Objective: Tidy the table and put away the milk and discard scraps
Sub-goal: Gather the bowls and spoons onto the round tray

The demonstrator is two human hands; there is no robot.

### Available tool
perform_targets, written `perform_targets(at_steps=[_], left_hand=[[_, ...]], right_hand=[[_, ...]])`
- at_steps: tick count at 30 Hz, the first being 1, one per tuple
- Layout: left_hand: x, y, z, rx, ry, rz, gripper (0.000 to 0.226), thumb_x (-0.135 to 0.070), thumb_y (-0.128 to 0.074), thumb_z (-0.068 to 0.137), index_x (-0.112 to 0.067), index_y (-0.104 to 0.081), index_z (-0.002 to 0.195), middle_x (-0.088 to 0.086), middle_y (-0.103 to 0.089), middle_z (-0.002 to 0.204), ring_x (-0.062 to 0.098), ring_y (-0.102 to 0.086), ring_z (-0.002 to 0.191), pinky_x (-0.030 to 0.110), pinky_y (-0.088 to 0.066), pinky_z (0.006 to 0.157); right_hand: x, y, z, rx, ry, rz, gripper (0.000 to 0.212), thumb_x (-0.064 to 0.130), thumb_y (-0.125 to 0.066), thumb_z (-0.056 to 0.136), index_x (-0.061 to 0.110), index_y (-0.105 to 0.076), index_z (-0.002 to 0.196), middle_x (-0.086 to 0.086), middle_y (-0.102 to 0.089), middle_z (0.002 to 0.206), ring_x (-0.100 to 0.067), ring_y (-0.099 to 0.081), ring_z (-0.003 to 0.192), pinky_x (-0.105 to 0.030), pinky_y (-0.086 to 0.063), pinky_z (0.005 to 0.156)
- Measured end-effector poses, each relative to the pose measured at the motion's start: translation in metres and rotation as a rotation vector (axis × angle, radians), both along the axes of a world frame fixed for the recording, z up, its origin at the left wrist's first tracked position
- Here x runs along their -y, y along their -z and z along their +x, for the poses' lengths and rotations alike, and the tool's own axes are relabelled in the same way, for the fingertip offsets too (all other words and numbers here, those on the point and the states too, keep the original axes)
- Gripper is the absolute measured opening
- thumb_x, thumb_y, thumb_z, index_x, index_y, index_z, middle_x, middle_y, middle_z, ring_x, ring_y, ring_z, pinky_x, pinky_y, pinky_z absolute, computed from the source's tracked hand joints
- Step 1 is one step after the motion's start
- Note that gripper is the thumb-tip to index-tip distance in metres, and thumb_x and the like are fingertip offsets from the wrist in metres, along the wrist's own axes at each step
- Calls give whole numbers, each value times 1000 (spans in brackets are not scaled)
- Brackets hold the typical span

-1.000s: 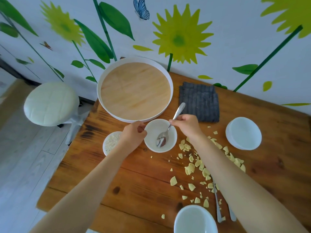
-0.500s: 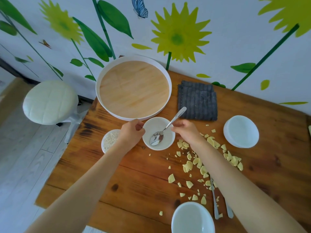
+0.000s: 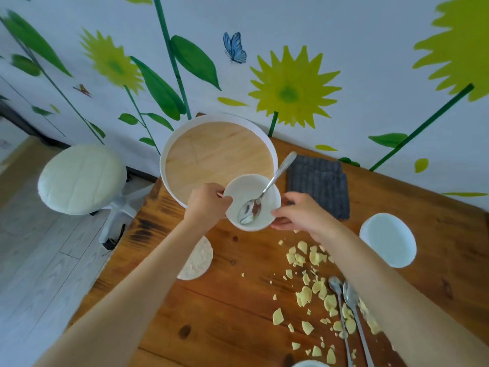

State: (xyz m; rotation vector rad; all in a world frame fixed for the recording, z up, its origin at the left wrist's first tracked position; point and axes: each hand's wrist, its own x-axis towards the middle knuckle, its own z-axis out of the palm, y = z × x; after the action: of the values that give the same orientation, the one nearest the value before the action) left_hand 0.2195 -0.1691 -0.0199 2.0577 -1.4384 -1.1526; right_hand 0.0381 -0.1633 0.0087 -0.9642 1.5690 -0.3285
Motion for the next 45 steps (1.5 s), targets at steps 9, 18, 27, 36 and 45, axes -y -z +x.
perform_targets(at_steps=[9, 18, 27, 36, 45], left_hand=[[110, -28, 59, 51, -74, -96, 17, -9, -53, 82, -15, -65, 72, 17, -73, 85, 31, -70, 83, 42, -56, 84], [188, 14, 102, 76, -203, -28, 22, -9, -51, 81, -16, -57, 61, 2, -63, 59, 32, -68, 81, 37, -55, 84], [193, 36, 104, 55, -234, 35, 29, -8, -53, 84, -19, -53, 57, 3, -58, 62, 35, -68, 90, 45, -54, 88], [171, 16, 82, 108, -191, -4, 50, -18, -53, 89, -7, -41, 137, 16, -50, 131, 32, -53, 113, 33, -42, 80], [87, -23, 24, 217, 50, -159, 47, -23, -54, 90, -8, -45, 134, 13, -51, 133, 32, -51, 118, 38, -41, 95]], right_hand=[[124, -5, 62, 67, -27, -75, 10, 0, -56, 87, 8, -55, 93, -13, -64, 76, -14, -65, 54, -22, -56, 57], [216, 40, 113, 82, -69, -65, 16, -5, -49, 86, 9, -56, 81, -11, -60, 70, -16, -61, 51, -23, -54, 53], [224, 65, 119, 56, -94, -3, 31, -5, -46, 88, -3, -55, 118, -12, -60, 74, -17, -59, 60, -19, -52, 45], [201, 60, 114, 108, 18, 7, 32, 8, -44, 94, 0, -48, 125, -11, -57, 92, -21, -60, 76, -29, -52, 70], [92, 12, -2, -165, 87, 13, 25, 18, -47, 95, 6, -55, 115, -8, -64, 97, -11, -55, 63, -20, -45, 63]])
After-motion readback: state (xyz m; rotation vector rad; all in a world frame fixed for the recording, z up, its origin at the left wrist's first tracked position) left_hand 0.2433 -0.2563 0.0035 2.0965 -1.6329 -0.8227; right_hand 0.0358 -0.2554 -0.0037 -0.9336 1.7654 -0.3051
